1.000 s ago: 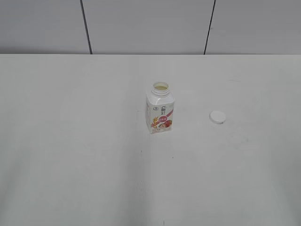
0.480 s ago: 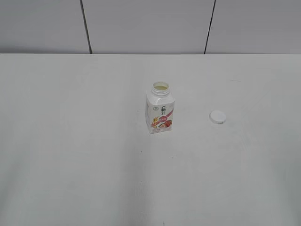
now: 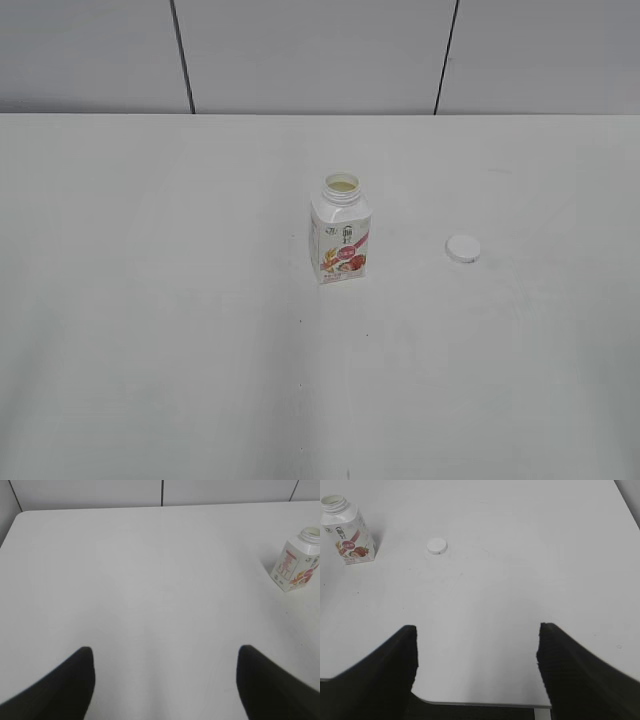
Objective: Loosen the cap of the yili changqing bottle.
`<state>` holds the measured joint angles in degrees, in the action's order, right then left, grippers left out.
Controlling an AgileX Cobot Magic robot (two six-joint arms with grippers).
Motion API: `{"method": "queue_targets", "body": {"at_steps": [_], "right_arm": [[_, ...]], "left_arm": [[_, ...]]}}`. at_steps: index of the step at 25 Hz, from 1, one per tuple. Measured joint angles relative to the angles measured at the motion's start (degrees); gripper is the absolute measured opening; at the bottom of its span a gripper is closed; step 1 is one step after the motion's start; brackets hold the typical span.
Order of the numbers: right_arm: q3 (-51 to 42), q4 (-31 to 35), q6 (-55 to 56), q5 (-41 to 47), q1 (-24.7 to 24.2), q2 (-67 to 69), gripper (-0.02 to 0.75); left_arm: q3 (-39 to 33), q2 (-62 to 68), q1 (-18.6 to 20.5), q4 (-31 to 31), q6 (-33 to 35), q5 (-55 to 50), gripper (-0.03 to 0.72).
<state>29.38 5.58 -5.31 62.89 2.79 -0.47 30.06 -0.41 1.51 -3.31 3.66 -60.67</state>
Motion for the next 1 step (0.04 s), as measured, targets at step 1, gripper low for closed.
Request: {"method": "queue_targets", "body": {"at_steps": [1], "right_arm": [[0.0,0.0,0.0,0.0,0.0,0.0,0.587]], "left_arm": [[0.0,0.0,0.0,0.0,0.0,0.0,0.536]]}}
